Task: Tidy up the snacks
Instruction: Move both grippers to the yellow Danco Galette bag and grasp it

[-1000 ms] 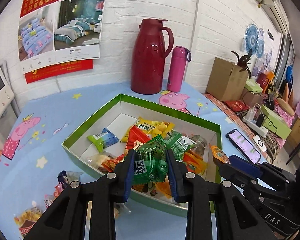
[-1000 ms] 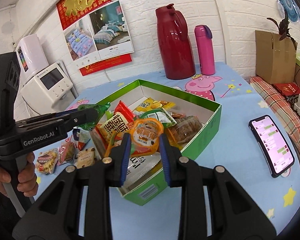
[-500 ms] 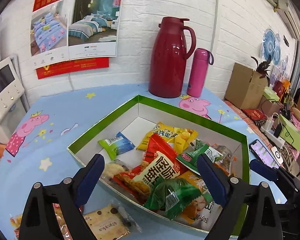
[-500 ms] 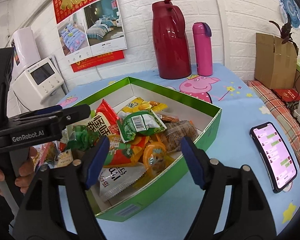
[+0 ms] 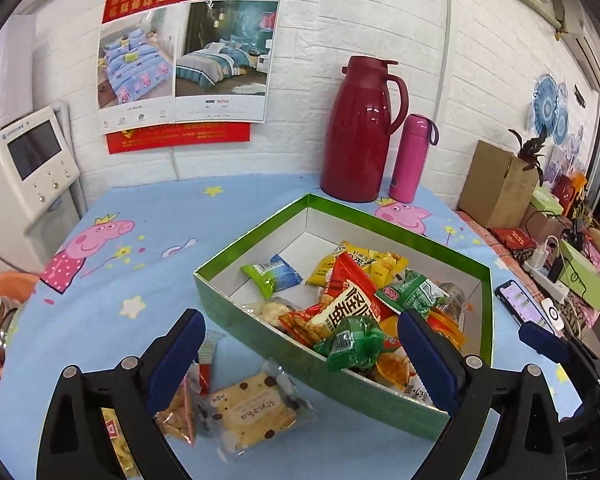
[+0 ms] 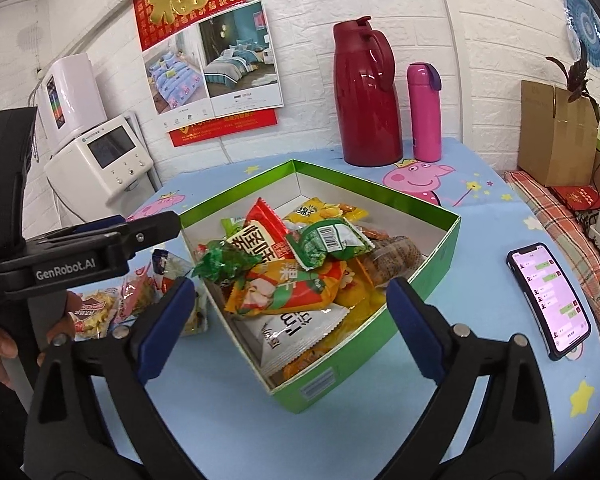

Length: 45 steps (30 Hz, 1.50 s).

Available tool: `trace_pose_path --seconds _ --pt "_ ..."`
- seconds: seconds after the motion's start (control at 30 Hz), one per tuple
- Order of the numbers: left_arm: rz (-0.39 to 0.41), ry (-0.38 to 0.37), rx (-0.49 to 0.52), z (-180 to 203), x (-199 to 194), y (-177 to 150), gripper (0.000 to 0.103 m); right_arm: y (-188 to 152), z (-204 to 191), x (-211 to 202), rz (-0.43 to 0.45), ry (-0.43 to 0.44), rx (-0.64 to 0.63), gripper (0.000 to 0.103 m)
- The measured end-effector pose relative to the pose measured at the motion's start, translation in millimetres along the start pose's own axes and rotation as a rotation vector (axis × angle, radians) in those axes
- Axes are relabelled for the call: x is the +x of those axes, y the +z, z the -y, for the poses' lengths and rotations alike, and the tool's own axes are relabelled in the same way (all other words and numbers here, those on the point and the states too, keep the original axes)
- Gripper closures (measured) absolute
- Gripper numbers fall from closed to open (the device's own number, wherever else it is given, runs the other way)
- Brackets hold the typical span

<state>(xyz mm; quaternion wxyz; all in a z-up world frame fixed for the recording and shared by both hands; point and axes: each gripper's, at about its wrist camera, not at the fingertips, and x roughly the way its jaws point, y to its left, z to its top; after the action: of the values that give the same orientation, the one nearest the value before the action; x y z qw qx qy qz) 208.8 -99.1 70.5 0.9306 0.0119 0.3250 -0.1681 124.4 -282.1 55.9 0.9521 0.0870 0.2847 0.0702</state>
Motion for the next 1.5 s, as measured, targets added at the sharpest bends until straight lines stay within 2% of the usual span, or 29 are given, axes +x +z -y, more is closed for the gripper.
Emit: trace_pose_path --seconds 0.17,0.33,0.43,0.57,0.7,0.83,0.9,0.97,1.0,1.1,1.17,1.27,1.4,1.47,1.5 --pt "0.015 0.001 0.012 -19.0 -36.3 -8.2 0.004 -5.3 -24.5 -17.6 0.017 0.035 -0.041 0.001" --pt "0.031 0.047 -0.010 -63.4 -80.1 -19.4 0.004 -10.3 -54.0 -29.8 0.044 0.089 -0.090 0.001" --pt "0.025 0.092 -0.035 -93.6 -97.7 -26.8 0.004 -14.0 -71.5 -29.8 0.061 0.147 -0.098 0.001" --pt "0.000 0.153 -0.092 -137.1 -108.8 -42.5 0.004 -20.5 -95.2 -16.3 0.035 0.271 -0.101 0.001" --pt "-0.055 0.138 -0.154 -170.5 -104.3 -64.8 0.004 -32.9 -128.7 10.6 -0.090 0.327 -0.153 0.001" --pt "-0.123 0.067 -0.180 -186.7 -89.6 -84.2 0.006 -48.3 -153.2 44.2 -0.226 0.421 -0.117 0.001" --pt "-0.148 0.021 -0.196 -194.6 -81.6 -88.9 0.011 -53.6 -159.5 63.1 -0.286 0.469 -0.066 0.001" --pt "-0.171 -0.016 -0.211 -200.8 -76.8 -92.6 0.021 -55.8 -160.7 80.4 -0.333 0.515 -0.008 0.001" --pt "-0.187 -0.043 -0.225 -205.9 -73.0 -95.5 0.022 -56.3 -160.5 87.4 -0.355 0.534 0.023 0.003" --pt "-0.211 -0.071 -0.275 -219.9 -64.4 -104.6 0.023 -52.8 -158.4 113.4 -0.423 0.571 0.095 0.019" --pt "-0.224 -0.085 -0.293 -226.9 -57.9 -109.0 0.031 -50.5 -159.6 129.4 -0.460 0.580 0.125 0.033" --pt "-0.252 -0.120 -0.324 -234.3 -46.2 -115.0 0.032 -50.0 -163.7 148.4 -0.506 0.596 0.151 0.039" --pt "-0.266 -0.129 -0.340 -240.1 -32.4 -118.3 0.033 -55.4 -167.8 169.4 -0.555 0.617 0.199 0.048" --pt "-0.278 -0.144 -0.351 -241.9 -23.7 -119.7 0.035 -59.5 -170.8 176.5 -0.565 0.633 0.220 0.063" --pt "-0.284 -0.145 -0.355 -242.8 -19.4 -120.8 0.037 -60.7 -171.8 178.3 -0.566 0.630 0.225 0.067"
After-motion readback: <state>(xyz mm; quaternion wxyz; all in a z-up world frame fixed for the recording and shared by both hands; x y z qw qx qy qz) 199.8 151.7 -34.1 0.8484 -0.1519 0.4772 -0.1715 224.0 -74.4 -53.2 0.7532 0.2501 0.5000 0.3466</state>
